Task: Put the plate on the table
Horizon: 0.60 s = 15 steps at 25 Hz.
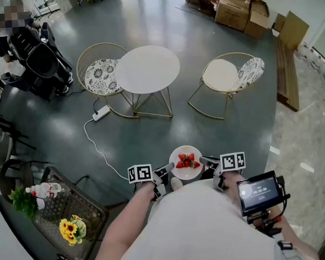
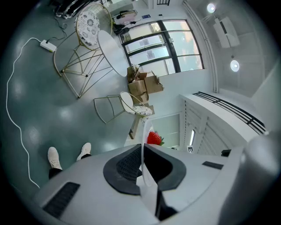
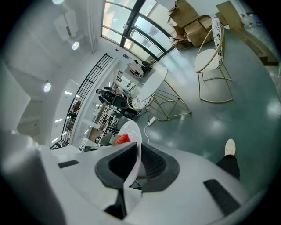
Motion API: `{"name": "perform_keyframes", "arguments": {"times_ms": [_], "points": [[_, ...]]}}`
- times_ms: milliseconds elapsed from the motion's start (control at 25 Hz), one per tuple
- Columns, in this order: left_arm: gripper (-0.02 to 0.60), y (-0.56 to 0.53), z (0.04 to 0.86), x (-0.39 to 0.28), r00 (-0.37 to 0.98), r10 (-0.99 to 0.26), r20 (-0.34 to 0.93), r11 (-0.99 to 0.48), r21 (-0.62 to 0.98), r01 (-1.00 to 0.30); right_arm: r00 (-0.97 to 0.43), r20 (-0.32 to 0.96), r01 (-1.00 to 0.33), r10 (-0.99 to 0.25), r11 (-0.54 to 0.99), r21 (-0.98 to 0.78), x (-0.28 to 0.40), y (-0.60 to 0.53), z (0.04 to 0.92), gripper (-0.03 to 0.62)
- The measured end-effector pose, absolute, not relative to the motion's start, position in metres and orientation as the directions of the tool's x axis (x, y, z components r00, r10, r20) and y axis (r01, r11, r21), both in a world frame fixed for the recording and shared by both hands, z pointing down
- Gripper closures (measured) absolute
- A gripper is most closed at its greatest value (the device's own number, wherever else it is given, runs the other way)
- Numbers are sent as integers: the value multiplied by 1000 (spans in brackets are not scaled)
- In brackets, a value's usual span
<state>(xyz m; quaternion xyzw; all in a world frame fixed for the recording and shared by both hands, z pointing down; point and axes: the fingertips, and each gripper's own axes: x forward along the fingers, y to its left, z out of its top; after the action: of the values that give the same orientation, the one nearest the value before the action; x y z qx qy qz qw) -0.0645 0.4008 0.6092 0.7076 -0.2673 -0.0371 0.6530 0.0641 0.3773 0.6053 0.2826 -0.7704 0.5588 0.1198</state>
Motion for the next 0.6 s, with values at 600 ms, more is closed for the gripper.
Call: {"name": "perform_keyframes", "arguments": {"times_ms": [600], "points": [[563, 393, 608, -81, 822, -476, 313, -6, 933, -359, -820, 499, -563, -282, 236, -792, 46, 364, 604, 566]]}}
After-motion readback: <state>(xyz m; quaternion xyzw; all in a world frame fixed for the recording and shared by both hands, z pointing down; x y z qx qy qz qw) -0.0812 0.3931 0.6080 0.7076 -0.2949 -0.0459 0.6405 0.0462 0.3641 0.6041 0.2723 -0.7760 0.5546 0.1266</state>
